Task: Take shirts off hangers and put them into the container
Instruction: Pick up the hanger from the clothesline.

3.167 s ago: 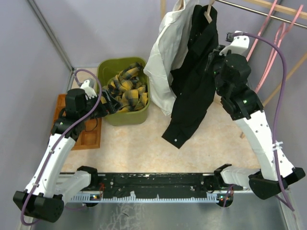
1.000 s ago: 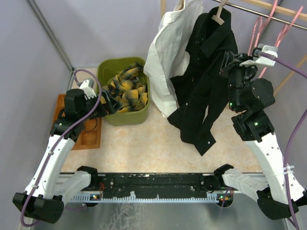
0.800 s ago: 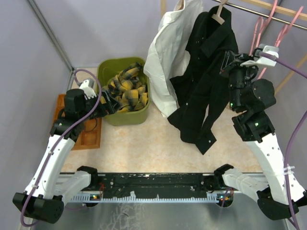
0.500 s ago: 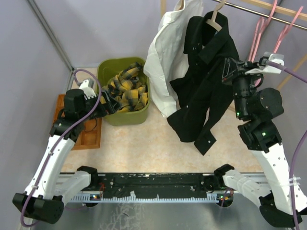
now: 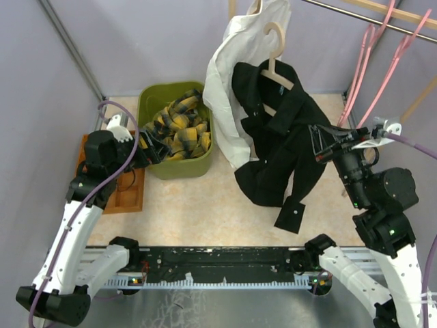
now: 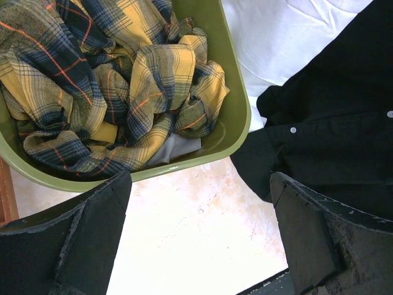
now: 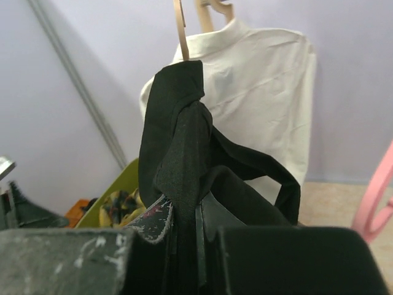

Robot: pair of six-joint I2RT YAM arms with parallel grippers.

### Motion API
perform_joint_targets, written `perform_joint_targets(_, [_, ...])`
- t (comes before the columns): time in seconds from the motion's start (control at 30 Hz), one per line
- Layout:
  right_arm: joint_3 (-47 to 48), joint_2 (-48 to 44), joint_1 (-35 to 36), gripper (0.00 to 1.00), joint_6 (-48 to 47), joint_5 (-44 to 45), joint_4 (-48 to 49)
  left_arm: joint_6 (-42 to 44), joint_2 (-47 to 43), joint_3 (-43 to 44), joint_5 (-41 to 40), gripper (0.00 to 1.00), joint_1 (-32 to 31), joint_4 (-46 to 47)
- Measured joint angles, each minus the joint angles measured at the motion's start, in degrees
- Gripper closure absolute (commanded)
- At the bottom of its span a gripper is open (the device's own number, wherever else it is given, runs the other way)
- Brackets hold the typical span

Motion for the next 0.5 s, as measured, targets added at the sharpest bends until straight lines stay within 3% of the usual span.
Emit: perform_joint_targets(0.5, [12.0,-1.9,0.0,1.00,-5.6,-28.1,-13.3,-0.5,-2.9,0.0,-1.9,0.01,0.0,0.5])
